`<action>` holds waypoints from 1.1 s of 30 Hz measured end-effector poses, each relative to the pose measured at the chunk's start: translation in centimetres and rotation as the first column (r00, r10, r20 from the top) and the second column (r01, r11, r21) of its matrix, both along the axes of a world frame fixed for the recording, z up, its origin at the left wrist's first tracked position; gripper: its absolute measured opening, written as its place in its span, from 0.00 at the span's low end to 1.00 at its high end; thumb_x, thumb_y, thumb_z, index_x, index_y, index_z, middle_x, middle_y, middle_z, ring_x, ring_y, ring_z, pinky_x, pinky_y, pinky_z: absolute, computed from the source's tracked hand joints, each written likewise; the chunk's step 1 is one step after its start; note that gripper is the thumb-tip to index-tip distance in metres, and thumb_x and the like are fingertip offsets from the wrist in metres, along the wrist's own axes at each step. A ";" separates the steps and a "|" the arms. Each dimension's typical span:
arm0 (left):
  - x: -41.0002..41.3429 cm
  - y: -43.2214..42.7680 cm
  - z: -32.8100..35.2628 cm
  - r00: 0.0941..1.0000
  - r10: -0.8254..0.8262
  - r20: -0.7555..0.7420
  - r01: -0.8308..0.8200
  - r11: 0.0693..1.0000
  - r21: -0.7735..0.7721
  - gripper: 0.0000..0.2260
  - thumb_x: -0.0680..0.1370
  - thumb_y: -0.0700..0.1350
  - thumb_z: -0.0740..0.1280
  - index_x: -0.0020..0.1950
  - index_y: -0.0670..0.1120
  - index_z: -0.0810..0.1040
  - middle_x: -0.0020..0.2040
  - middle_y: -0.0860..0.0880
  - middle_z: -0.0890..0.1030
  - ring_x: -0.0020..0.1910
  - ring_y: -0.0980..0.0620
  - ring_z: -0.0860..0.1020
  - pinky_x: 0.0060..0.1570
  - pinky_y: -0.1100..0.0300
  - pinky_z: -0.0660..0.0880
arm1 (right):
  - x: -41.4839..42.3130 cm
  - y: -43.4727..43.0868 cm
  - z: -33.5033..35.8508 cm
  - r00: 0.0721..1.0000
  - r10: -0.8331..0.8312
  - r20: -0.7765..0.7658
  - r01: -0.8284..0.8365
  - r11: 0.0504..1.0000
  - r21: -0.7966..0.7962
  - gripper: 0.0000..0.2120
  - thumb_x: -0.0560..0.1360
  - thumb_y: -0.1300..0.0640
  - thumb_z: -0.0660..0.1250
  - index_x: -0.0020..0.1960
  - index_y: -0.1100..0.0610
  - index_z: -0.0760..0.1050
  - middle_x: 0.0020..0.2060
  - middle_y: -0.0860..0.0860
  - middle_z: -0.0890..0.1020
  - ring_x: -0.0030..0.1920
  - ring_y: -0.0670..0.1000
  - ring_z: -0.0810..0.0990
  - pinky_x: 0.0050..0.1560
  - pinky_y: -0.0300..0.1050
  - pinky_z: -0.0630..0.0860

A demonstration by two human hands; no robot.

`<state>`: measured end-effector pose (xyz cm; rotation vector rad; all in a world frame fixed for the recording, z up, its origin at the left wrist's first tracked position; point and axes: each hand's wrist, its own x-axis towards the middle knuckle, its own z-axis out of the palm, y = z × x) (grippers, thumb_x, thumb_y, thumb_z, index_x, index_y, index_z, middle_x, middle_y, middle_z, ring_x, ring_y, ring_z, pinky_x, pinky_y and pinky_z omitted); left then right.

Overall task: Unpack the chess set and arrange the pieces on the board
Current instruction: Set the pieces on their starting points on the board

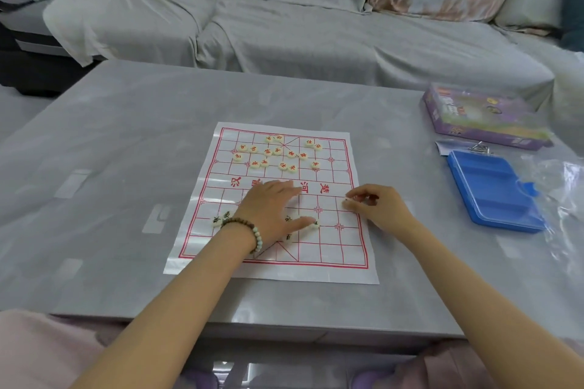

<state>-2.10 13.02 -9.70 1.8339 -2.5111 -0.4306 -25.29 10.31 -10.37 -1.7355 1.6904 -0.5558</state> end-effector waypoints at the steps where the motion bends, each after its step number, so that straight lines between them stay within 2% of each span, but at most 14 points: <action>1: -0.6 0.0 -0.3 1.000 -0.012 0.017 0.012 1.000 0.007 0.36 0.72 0.70 0.53 0.74 0.54 0.54 0.76 0.53 0.55 0.74 0.51 0.54 0.73 0.49 0.52 | -0.2 0.0 0.0 1.000 0.016 -0.006 -0.016 1.000 0.002 0.11 0.71 0.49 0.71 0.51 0.50 0.78 0.44 0.46 0.79 0.41 0.45 0.74 0.38 0.31 0.68; 8: -2.6 0.2 -1.4 0.994 -0.004 0.109 0.000 0.999 0.041 0.45 0.65 0.76 0.53 0.75 0.56 0.44 0.77 0.53 0.44 0.75 0.48 0.43 0.73 0.46 0.43 | -0.7 0.5 -0.4 0.998 0.044 -0.044 -0.047 0.997 -0.054 0.08 0.71 0.50 0.72 0.49 0.49 0.79 0.43 0.49 0.79 0.38 0.45 0.71 0.37 0.32 0.68; 12: -2.5 0.1 -1.6 0.995 -0.008 0.099 0.004 0.999 0.044 0.45 0.65 0.76 0.53 0.75 0.56 0.44 0.77 0.54 0.43 0.75 0.48 0.43 0.73 0.46 0.42 | -2.1 1.0 -0.4 0.999 0.043 -0.015 -0.043 0.998 -0.047 0.07 0.69 0.51 0.73 0.46 0.49 0.78 0.42 0.48 0.79 0.39 0.46 0.74 0.38 0.32 0.69; 20: -2.4 0.1 -2.1 0.996 -0.003 0.085 0.001 1.000 0.025 0.45 0.65 0.76 0.52 0.75 0.57 0.43 0.77 0.54 0.43 0.75 0.48 0.42 0.73 0.46 0.42 | -2.3 1.6 -0.8 1.000 0.020 0.006 -0.020 0.997 -0.071 0.09 0.70 0.51 0.72 0.49 0.51 0.79 0.43 0.46 0.78 0.41 0.46 0.75 0.39 0.30 0.68; 24: -1.9 0.0 -1.8 0.999 -0.020 0.046 0.018 0.999 0.036 0.45 0.63 0.77 0.51 0.75 0.57 0.46 0.77 0.54 0.45 0.75 0.49 0.44 0.73 0.46 0.43 | -1.9 1.8 -0.4 1.000 0.020 -0.006 -0.020 0.998 -0.051 0.11 0.71 0.50 0.71 0.51 0.51 0.78 0.45 0.46 0.78 0.43 0.47 0.75 0.40 0.30 0.68; 28: -0.3 0.9 -0.8 0.998 -0.027 -0.054 0.026 1.000 -0.011 0.43 0.63 0.75 0.49 0.74 0.57 0.52 0.76 0.56 0.51 0.75 0.53 0.48 0.73 0.49 0.44 | -0.6 2.8 0.8 0.996 0.027 -0.085 -0.038 0.991 -0.129 0.12 0.70 0.47 0.71 0.53 0.46 0.74 0.44 0.41 0.73 0.44 0.44 0.72 0.40 0.29 0.66; 31: 0.9 1.8 -0.9 0.997 -0.054 -0.059 0.051 0.997 -0.052 0.44 0.61 0.79 0.47 0.73 0.59 0.55 0.76 0.57 0.52 0.75 0.53 0.47 0.72 0.51 0.41 | 1.5 3.6 1.4 0.988 0.136 -0.078 -0.146 0.978 -0.146 0.12 0.70 0.47 0.71 0.53 0.46 0.76 0.46 0.41 0.74 0.46 0.44 0.73 0.43 0.29 0.67; 33: 1.3 2.2 -1.2 0.996 -0.048 -0.079 0.042 0.997 -0.072 0.37 0.66 0.75 0.52 0.71 0.61 0.58 0.75 0.57 0.53 0.75 0.53 0.46 0.72 0.52 0.40 | 3.1 3.7 1.2 0.971 0.206 -0.120 -0.221 0.967 -0.123 0.13 0.70 0.46 0.71 0.53 0.46 0.77 0.48 0.42 0.75 0.46 0.43 0.73 0.45 0.31 0.68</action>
